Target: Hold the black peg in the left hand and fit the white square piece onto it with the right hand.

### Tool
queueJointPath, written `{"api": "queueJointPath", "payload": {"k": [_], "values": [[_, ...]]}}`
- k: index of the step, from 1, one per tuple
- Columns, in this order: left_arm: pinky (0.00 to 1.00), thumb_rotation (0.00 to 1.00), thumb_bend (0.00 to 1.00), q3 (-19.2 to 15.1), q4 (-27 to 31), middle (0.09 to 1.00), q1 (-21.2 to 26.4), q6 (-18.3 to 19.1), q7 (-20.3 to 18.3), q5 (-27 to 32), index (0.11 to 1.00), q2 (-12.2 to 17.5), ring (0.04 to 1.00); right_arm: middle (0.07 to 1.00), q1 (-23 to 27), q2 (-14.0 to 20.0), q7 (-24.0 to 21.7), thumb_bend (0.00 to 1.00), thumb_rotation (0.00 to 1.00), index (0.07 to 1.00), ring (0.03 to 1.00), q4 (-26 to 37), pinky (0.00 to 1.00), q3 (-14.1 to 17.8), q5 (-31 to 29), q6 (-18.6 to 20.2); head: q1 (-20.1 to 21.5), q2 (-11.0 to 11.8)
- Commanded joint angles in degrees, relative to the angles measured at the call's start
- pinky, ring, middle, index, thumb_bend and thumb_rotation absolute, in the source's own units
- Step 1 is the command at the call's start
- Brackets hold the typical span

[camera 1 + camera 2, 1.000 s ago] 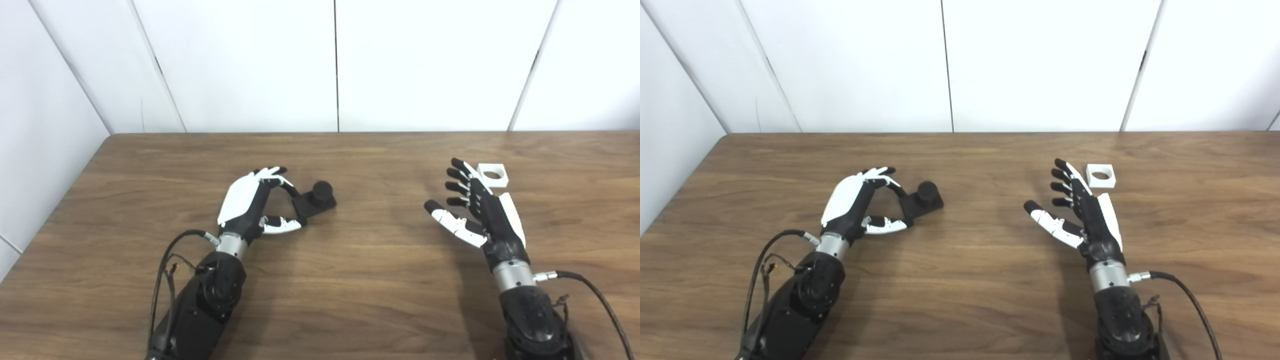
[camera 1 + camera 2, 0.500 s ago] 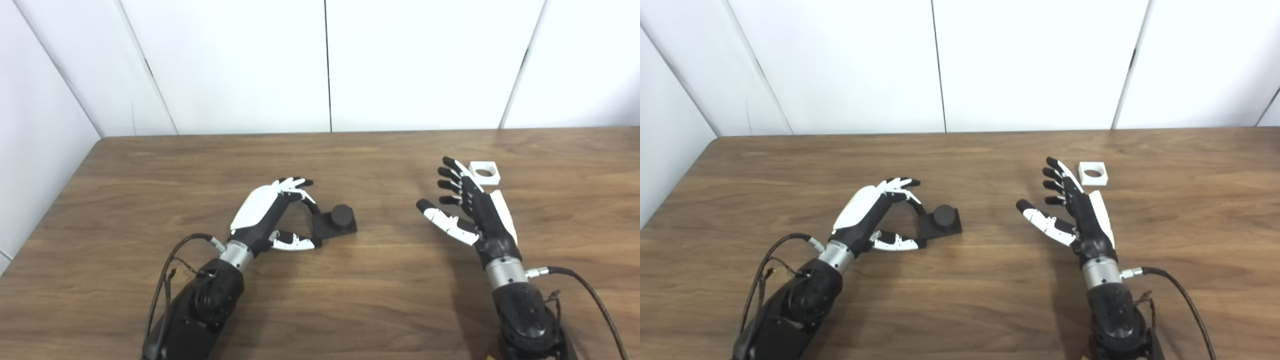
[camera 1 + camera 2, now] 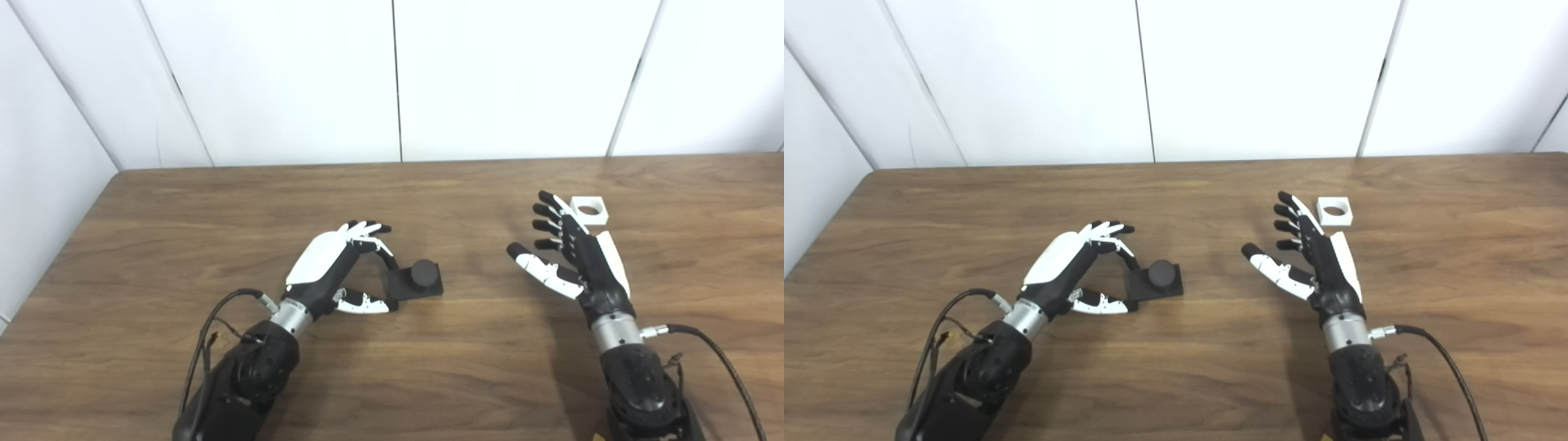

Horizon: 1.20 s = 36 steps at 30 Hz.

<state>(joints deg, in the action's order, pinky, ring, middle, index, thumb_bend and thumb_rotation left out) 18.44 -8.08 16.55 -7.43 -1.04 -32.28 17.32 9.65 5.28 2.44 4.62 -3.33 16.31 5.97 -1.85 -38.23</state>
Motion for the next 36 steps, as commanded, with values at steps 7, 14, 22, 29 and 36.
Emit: {"api": "queueJointPath", "payload": {"k": [7,14,22,29,36], "values": [[0.96,0.34,0.80,0.76,1.72,0.917,0.63,3.29,2.12,-9.60,0.684,-0.75,0.954,0.876,1.92,0.08,0.20,0.58,0.40,0.912,0.827,2.43,0.72,0.09,-0.01,-1.49,-0.71,-0.27],[0.96,0.31,0.79,0.12,1.25,0.915,0.41,3.85,2.91,-10.78,0.670,-1.32,0.953,0.873,2.40,-0.33,0.44,0.59,0.40,0.906,0.833,1.71,0.72,0.02,-0.05,-1.52,-0.65,-0.27],[0.96,0.32,0.77,-0.37,0.66,0.906,0.37,4.08,3.62,-10.53,0.656,-1.50,0.945,0.872,2.54,-0.16,0.51,0.59,0.41,0.905,0.822,1.89,0.72,0.00,0.40,-1.55,-0.56,-0.49],[0.96,0.17,0.63,-1.12,0.06,0.883,0.21,3.65,4.94,-9.69,0.529,-2.32,0.928,0.871,2.54,-0.06,0.33,0.59,0.42,0.907,0.815,2.12,0.71,0.12,0.16,-1.44,-0.55,-0.62],[0.97,0.08,0.52,-1.43,-0.29,0.877,0.17,3.23,5.35,-9.25,0.488,-2.35,0.928,0.870,2.51,-0.04,0.41,0.59,0.42,0.905,0.816,2.15,0.71,0.14,0.27,-1.47,-0.51,-0.72]]}}
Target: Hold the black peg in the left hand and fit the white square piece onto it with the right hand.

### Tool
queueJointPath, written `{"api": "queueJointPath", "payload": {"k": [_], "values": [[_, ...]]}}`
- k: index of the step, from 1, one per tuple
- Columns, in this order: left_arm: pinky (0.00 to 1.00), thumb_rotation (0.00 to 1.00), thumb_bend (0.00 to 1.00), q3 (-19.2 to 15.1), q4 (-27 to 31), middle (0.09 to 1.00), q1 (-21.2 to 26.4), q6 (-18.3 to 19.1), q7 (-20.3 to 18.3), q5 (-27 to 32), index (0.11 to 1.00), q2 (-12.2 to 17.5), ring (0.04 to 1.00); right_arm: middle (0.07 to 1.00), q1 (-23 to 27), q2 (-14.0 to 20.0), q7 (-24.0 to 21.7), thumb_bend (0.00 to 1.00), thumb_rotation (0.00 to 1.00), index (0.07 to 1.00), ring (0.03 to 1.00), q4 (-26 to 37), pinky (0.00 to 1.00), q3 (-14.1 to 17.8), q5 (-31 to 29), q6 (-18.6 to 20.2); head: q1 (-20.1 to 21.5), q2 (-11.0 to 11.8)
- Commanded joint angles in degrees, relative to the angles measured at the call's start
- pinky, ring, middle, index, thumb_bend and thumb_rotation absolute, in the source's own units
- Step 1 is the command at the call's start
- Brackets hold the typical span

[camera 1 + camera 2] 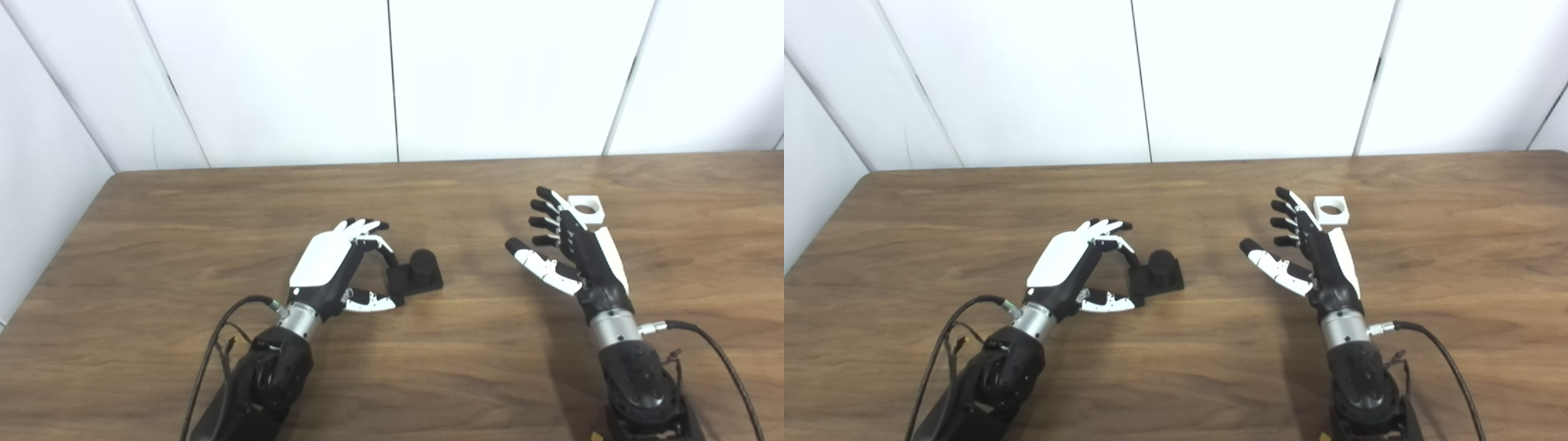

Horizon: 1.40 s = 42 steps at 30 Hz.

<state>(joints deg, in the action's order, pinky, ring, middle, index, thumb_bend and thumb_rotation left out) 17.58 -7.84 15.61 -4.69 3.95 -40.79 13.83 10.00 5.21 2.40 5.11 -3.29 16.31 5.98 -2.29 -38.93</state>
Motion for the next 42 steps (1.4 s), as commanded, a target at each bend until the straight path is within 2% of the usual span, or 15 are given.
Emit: {"api": "queueJointPath", "payload": {"k": [1,16,22,25,27,30,35,37,42], "values": [[0.97,0.08,0.52,-0.60,-0.52,0.876,1.11,0.47,0.32,-0.79,0.488,1.16,0.928,0.870,2.15,0.05,0.47,0.59,0.42,0.905,0.816,1.71,0.71,0.09,0.31,-1.47,-0.07,-0.03],[0.97,0.08,0.52,-0.66,-0.35,0.869,1.01,0.76,-0.42,-0.84,0.488,1.11,0.925,0.870,1.77,0.17,0.50,0.59,0.42,0.904,0.818,2.51,0.72,0.68,-0.17,-1.24,0.11,-0.39],[0.97,0.08,0.52,-0.76,-0.50,0.868,1.05,0.96,-0.69,-0.54,0.488,1.05,0.921,0.860,2.32,1.04,1.07,0.60,0.45,0.898,0.809,3.29,0.70,1.33,1.41,-0.84,3.41,-0.35],[0.97,0.08,0.52,-0.81,-0.34,0.869,0.87,0.67,-0.73,-0.40,0.488,1.29,0.922,0.838,3.71,4.13,1.06,0.63,0.48,0.882,0.775,4.80,0.70,2.21,4.95,0.38,5.82,-0.25],[0.96,0.08,0.52,-0.82,-0.14,0.872,0.72,0.57,-0.84,-0.36,0.489,1.51,0.924,0.841,4.97,6.88,-0.20,0.65,0.48,0.866,0.791,5.81,0.74,3.31,5.43,1.13,6.47,-0.11],[0.96,0.08,0.52,-0.83,-0.16,0.871,0.67,0.46,-0.87,-0.37,0.489,1.71,0.923,0.825,6.79,10.21,-2.10,0.66,0.46,0.846,0.781,6.46,0.70,4.20,4.87,1.92,7.53,0.01],[0.95,0.08,0.52,-0.85,-0.63,0.871,0.72,-0.36,-0.50,-0.25,0.489,1.89,0.923,0.782,11.71,18.87,-7.21,0.68,0.42,0.811,0.756,4.67,0.65,3.42,5.62,1.83,7.77,-0.29],[0.95,0.08,0.52,-0.84,-0.78,0.871,0.83,-0.50,-0.43,-0.23,0.489,1.85,0.924,0.788,14.09,21.62,-9.01,0.69,0.35,0.791,0.763,3.05,0.65,3.31,5.60,1.21,7.99,-0.14],[0.96,0.08,0.52,-0.88,-1.43,0.869,0.87,-0.54,-0.32,0.12,0.489,1.57,0.921,0.795,19.22,25.82,-10.88,0.68,0.35,0.781,0.750,-1.38,0.63,1.70,8.79,1.09,8.41,0.24]]}}
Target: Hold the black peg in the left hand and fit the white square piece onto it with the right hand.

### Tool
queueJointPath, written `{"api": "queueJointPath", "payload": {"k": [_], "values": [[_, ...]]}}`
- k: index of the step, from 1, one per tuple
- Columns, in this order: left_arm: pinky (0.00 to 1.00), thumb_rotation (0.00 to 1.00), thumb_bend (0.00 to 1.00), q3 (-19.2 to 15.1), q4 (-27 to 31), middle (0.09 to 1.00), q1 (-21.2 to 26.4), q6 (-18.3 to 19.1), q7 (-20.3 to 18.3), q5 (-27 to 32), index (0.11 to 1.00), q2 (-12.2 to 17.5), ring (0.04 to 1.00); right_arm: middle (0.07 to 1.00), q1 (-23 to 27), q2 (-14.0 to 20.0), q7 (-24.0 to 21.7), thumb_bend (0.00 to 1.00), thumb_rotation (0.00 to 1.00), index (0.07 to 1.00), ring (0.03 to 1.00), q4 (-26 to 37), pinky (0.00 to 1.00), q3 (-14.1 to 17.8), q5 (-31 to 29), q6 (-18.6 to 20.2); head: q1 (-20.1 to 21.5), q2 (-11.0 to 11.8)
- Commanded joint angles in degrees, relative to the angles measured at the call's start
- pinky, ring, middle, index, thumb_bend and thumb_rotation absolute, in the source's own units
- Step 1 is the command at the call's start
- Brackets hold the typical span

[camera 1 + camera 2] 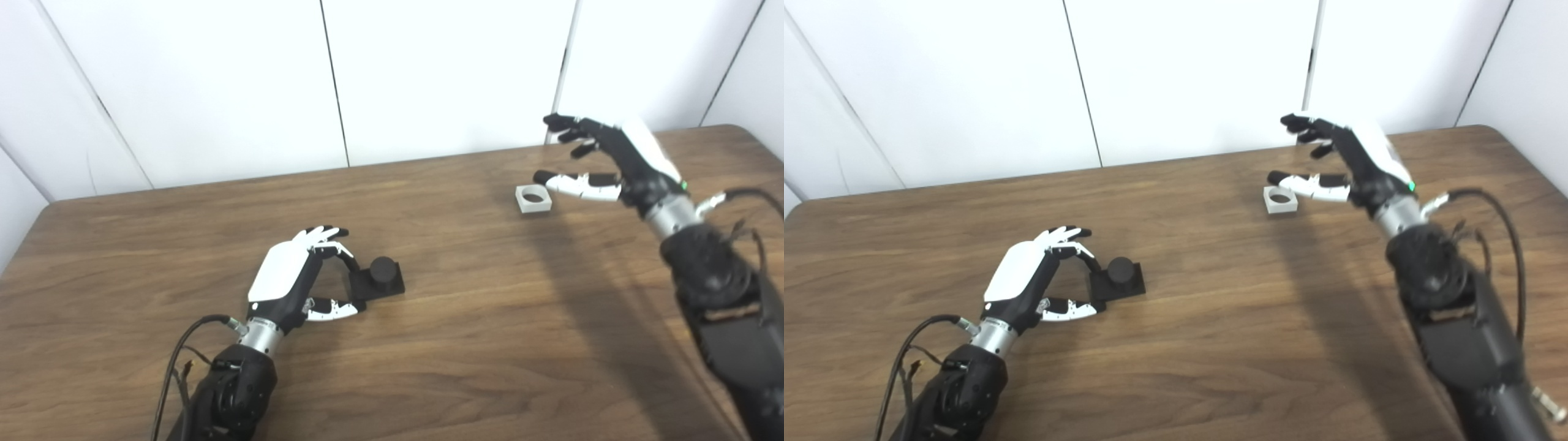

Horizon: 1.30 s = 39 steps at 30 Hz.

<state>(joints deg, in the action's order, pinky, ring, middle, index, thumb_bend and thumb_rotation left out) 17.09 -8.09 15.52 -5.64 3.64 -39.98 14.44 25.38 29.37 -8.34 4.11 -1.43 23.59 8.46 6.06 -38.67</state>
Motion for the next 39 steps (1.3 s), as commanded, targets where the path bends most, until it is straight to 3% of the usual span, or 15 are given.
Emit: {"api": "queueJointPath", "payload": {"k": [1,6,16,26,32,36,39], "values": [[0.96,0.08,0.52,-0.41,-1.26,0.870,0.97,0.36,0.03,-0.58,0.489,0.97,0.922,0.797,4.72,2.23,-0.44,0.68,0.34,0.781,0.752,-1.41,0.63,-0.54,1.83,-1.54,0.07,-0.02],[0.96,0.08,0.52,-0.35,-1.07,0.871,0.90,0.34,-0.07,-0.73,0.489,1.34,0.925,0.832,8.24,4.48,-3.22,0.66,0.33,0.791,0.826,-5.57,0.74,-2.93,3.89,-1.22,0.15,0.24],[0.96,0.08,0.52,-0.61,-1.10,0.868,0.78,-0.16,0.14,-0.48,0.489,1.58,0.922,0.901,14.35,6.03,-7.95,0.66,0.32,0.789,0.885,-16.71,0.73,-8.52,5.92,-2.81,-0.32,0.20],[0.97,0.08,0.52,-0.79,-0.59,0.871,0.83,0.52,-0.37,-0.50,0.489,1.33,0.924,0.920,17.96,5.30,-9.27,0.70,0.39,0.798,0.937,-26.44,0.84,-13.68,9.51,-3.29,-1.16,0.12],[0.97,0.08,0.52,-0.90,-0.32,0.872,0.81,1.00,-0.62,-0.75,0.489,1.27,0.926,0.955,17.85,5.11,-10.97,0.71,0.46,0.830,0.988,-27.61,0.99,-15.78,10.03,-2.41,-1.49,0.08],[0.97,0.08,0.52,-0.98,-0.51,0.870,0.82,0.69,-0.28,-0.75,0.489,1.29,0.924,0.969,17.54,5.21,-11.81,0.74,0.59,0.844,0.998,-27.59,1.00,-16.63,10.63,-2.02,-1.59,0.11],[0.96,0.08,0.52,-0.98,-0.90,0.867,0.89,0.31,0.13,-0.77,0.489,1.37,0.921,0.981,17.39,4.97,-12.87,0.77,0.62,0.855,1.000,-27.65,1.00,-16.91,10.90,-0.69,-1.68,0.13]]}}
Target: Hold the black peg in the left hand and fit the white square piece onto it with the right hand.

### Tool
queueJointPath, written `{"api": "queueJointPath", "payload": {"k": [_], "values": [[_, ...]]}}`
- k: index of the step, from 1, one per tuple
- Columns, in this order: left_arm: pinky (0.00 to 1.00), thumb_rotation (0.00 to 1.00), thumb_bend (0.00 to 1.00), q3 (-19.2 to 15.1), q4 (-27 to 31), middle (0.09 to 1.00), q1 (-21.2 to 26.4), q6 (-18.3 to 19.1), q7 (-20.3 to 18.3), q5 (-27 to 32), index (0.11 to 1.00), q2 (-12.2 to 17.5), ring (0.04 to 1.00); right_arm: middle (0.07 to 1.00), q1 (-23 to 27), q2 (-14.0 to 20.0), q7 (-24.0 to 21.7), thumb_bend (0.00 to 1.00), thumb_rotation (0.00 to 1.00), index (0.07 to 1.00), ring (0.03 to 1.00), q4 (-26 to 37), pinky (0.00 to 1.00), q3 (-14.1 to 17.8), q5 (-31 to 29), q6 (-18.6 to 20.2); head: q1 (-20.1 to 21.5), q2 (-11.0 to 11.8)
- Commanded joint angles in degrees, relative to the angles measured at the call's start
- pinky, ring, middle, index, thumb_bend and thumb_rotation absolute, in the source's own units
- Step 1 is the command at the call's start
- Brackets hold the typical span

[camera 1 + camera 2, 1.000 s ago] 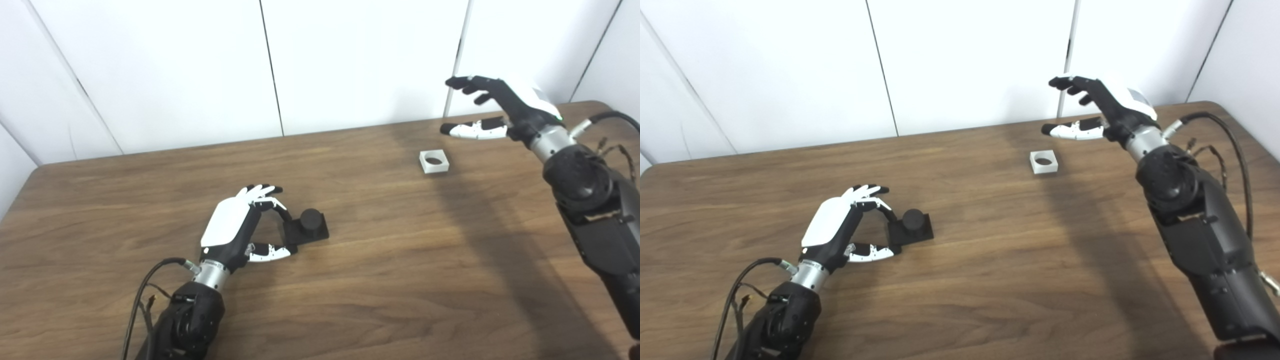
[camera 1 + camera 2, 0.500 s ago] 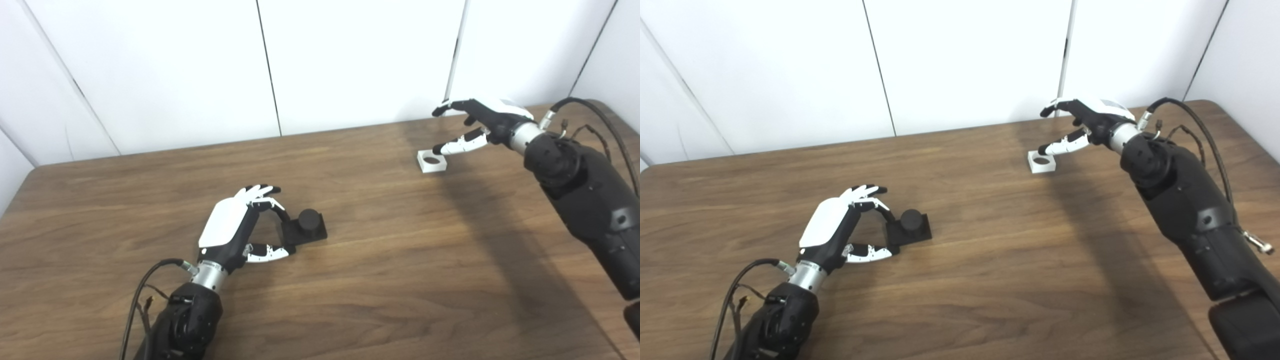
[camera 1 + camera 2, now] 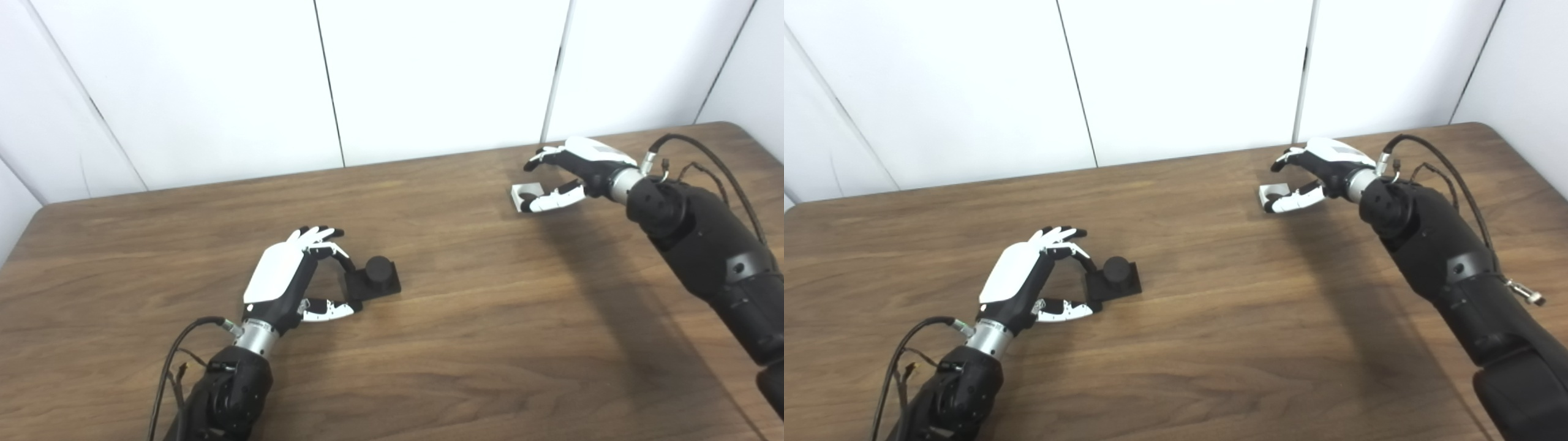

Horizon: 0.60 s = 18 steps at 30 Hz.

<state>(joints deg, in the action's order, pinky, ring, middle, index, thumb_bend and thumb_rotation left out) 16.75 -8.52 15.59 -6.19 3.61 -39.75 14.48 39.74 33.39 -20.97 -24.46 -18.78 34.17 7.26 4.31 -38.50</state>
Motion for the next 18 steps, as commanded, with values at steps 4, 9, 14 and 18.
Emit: {"api": "queueJointPath", "payload": {"k": [4,9,14,18], "values": [[0.96,0.08,0.52,-0.67,-0.21,0.868,0.72,1.14,-0.09,-0.89,0.489,1.30,0.920,0.983,2.71,0.68,-0.31,0.79,0.61,0.857,1.000,0.41,1.00,0.28,0.67,0.53,-0.03,0.02],[0.97,0.08,0.52,-0.64,0.28,0.873,0.55,1.48,-0.53,-1.00,0.489,1.43,0.924,0.979,2.21,0.21,0.41,0.83,0.54,0.850,1.000,-0.77,1.00,0.24,0.52,-0.40,-0.18,-0.10],[0.97,0.08,0.52,-0.59,0.83,0.872,0.37,1.60,-0.72,-1.19,0.489,1.52,0.923,0.976,1.83,-0.19,0.71,0.86,0.45,0.834,1.000,-1.74,1.00,0.65,-0.31,-1.02,-0.32,-0.27],[0.96,0.08,0.52,-0.59,0.92,0.870,0.26,1.64,-0.64,-1.13,0.489,1.53,0.921,0.972,1.69,-0.16,1.39,0.85,0.39,0.823,1.000,-2.36,1.00,0.35,0.09,-1.63,-0.41,-0.35]]}}
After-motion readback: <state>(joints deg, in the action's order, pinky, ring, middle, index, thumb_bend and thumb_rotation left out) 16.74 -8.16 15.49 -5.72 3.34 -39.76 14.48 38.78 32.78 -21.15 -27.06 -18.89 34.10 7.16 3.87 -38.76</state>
